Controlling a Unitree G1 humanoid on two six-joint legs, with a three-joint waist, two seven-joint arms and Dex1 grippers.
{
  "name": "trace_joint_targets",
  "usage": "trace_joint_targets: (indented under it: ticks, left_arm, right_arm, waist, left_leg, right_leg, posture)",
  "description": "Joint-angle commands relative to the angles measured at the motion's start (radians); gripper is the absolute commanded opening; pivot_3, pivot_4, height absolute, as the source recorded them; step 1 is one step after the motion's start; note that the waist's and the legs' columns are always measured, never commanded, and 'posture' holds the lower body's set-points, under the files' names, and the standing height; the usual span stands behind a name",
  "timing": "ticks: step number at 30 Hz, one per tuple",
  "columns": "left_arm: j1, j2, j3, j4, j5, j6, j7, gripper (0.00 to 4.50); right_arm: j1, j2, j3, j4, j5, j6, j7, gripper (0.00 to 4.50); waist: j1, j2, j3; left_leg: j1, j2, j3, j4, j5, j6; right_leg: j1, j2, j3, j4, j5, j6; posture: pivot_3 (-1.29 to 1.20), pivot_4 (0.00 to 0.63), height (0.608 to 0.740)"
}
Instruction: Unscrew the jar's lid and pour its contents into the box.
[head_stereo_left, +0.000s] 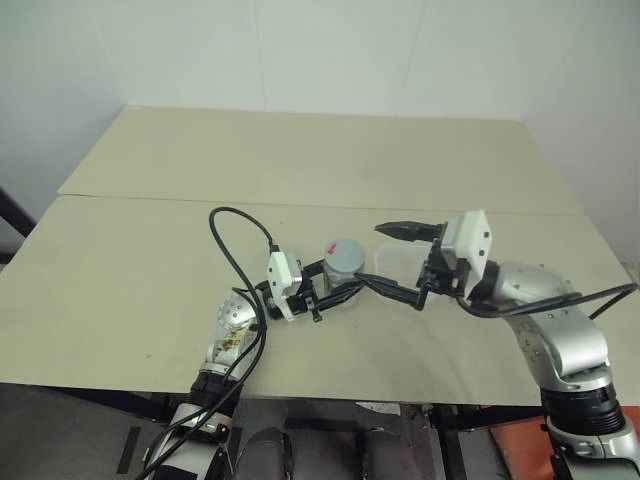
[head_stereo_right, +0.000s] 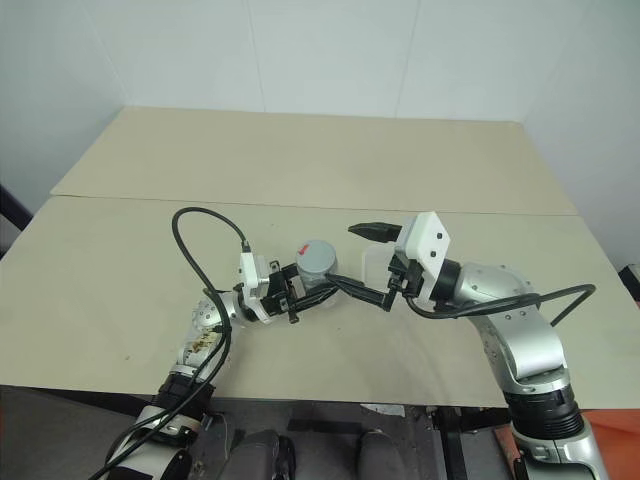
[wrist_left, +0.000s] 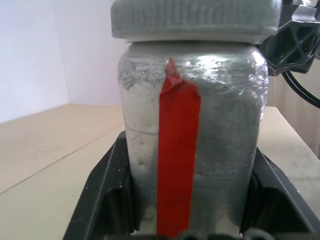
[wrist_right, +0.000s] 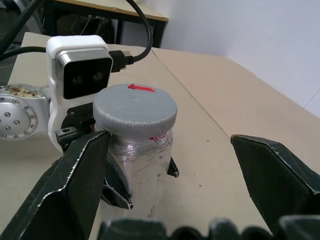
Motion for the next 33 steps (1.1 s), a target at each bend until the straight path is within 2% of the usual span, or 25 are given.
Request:
trace_joint_targets:
  ticks: [1, 7, 17, 21, 33]
  left_arm:
    - [0.000, -0.006, -0.001, -0.023, -0.007, -0.028, -0.009, 2.04]
    - [0.003, -0.008, -0.003, -0.027, -0.005, -0.026, -0.006, 2.04]
    - [-0.006, -0.013, -0.004, -0.023, -0.003, -0.025, -0.005, 2.04]
    - [-0.005, -0.012, -0.003, -0.024, -0.002, -0.026, -0.002, 2.04]
    - [0.007, -0.008, -0.003, -0.029, -0.002, -0.028, 0.001, 2.04]
  right_arm:
    - [0.006, -0.036, -0.041, -0.046, 0.052, -0.022, 0.057, 4.45]
    - [-0.010, -0.040, -0.029, -0.076, 0.076, -0.020, 0.074, 4.45]
    - [-0.134, 0.113, 0.105, -0.015, -0.004, -0.029, -0.001, 4.45]
    - [-0.152, 0.138, 0.123, 0.015, -0.028, -0.038, -0.003, 4.45]
    - [-0.106, 0.095, 0.064, 0.031, -0.020, -0.048, 0.023, 4.45]
  waist:
    - [-0.001, 0.000, 0.000]
    - [-0.001, 0.000, 0.000]
    - [-0.001, 0.000, 0.000]
    - [0.000, 0.000, 0.000]
    - [-0.001, 0.000, 0.000]
  left_leg:
    - [0.000, 0.000, 0.000, 0.000, 0.000, 0.000]
    - [0.000, 0.000, -0.001, 0.000, 0.000, 0.000]
    - [0.000, 0.000, 0.000, 0.000, 0.000, 0.000]
    - [0.000, 0.000, 0.001, 0.000, 0.000, 0.000]
    - [0.000, 0.000, 0.001, 0.000, 0.000, 0.000]
  right_leg:
    - [0.000, 0.000, 0.000, 0.000, 0.000, 0.000]
    - [0.000, 0.000, 0.000, 0.000, 0.000, 0.000]
    - [0.000, 0.000, 0.000, 0.000, 0.000, 0.000]
    - [0.000, 0.000, 0.000, 0.000, 0.000, 0.000]
    - [0.000, 0.000, 0.000, 0.001, 0.000, 0.000]
  posture:
    - [0.00, 0.150, 0.740]
    - [0.00, 0.150, 0.740]
    - [0.00, 0.150, 0.740]
    - [0.00, 0.150, 0.740]
    - [0.00, 0.150, 0.740]
